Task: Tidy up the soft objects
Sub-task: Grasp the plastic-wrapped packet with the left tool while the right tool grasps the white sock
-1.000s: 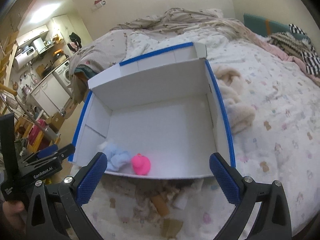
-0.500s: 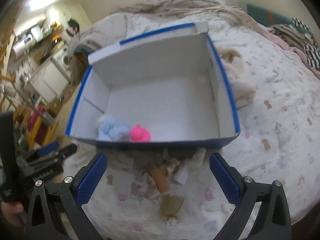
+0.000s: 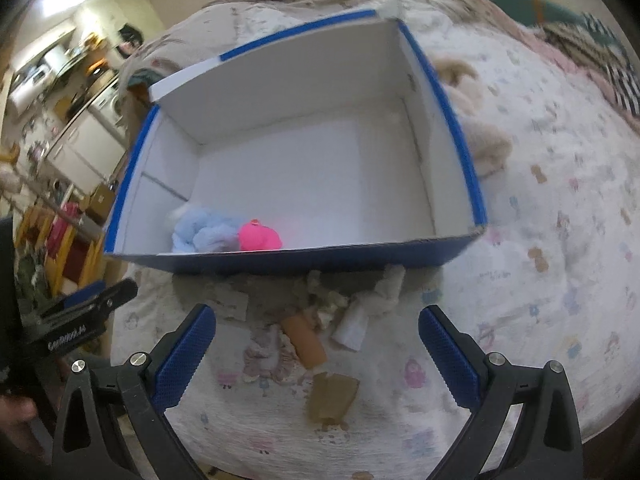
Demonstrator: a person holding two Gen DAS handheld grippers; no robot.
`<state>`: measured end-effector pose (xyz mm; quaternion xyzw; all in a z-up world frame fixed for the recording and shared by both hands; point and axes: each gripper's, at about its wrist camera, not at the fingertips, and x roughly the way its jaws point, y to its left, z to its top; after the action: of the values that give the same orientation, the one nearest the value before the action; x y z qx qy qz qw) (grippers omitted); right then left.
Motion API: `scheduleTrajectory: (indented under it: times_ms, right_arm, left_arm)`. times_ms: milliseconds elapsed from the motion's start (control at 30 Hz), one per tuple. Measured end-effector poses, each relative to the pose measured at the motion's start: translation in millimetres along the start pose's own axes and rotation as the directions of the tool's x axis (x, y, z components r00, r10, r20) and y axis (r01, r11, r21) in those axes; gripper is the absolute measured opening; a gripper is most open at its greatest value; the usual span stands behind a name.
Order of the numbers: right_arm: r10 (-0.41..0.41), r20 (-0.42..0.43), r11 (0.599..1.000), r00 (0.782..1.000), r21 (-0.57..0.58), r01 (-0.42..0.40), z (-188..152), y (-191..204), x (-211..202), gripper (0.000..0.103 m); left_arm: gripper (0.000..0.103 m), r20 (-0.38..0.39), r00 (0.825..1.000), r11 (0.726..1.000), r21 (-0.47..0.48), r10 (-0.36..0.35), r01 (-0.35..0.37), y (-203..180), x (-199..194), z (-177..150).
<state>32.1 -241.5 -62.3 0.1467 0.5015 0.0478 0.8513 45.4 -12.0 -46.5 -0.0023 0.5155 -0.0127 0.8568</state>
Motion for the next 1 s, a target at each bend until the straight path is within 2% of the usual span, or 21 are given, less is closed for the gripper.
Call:
scheduleTrajectory:
  times_ms: [100, 167, 267, 500, 700, 900, 933, 967, 1000]
  right_arm:
    - [-0.014, -0.035, 0.997, 0.999, 0.07, 0.016, -0.5, -16.4, 8.6, 0.103]
    - [-0.064, -0.046, 0.992, 0.997, 0.109, 0.069, 0.2, -26.7, 12.3, 0.103]
    - [-0.056, -0.054, 0.985, 0.997, 0.158, 0.064, 2.2, -39.2, 15.6, 0.103]
    - [-0.048, -0.087, 0.981, 0.995, 0.185, 0.063, 4.2, -48.6, 27.6, 0.103]
    - [-0.048, -0.105, 0.978, 0.993, 0.196, 0.068, 6.5, -59.8, 33.3, 0.103]
    - [-0.064, -0.114, 0.957, 0.991, 0.276, 0.094, 2.4, -88.4, 30.0, 0.102]
    - [-0.061, -0.119, 0.954, 0.991, 0.285, 0.093, 1.8, -91.6, 31.1, 0.094]
    - [-0.058, -0.125, 0.953, 0.99, 0.289, 0.092, 1.4, -93.5, 32.8, 0.086]
    - [-0.052, -0.132, 0.953, 0.99, 0.291, 0.089, 2.1, -93.8, 34.7, 0.084]
  left_arm:
    - [0.07, -0.026, 1.0, 1.0, -0.003, -0.013, 0.013, 0.2, 6.7, -0.1]
    - [0.07, -0.045, 0.999, 1.0, -0.021, -0.017, 0.016, 1.2, 11.9, -1.7]
    - [0.07, -0.077, 0.997, 1.0, -0.026, -0.008, 0.006, -1.1, 21.7, -3.5]
    - [0.07, -0.182, 0.982, 0.999, 0.008, -0.046, 0.048, -25.7, 57.1, -4.8]
    - [0.07, -0.218, 0.974, 0.994, 0.075, -0.065, 0.083, -54.8, 84.5, 0.7]
    - [0.069, -0.24, 0.971, 0.992, 0.126, 0.002, 0.03, -63.5, 114.0, 0.3]
    - [0.065, -0.24, 0.971, 0.991, 0.127, -0.002, 0.033, -63.9, 115.9, 0.7]
    - [0.055, -0.239, 0.971, 0.992, 0.124, -0.004, 0.035, -63.9, 117.4, 1.4]
    - [0.05, -0.238, 0.971, 0.992, 0.118, -0.008, 0.038, -63.5, 117.9, 2.0]
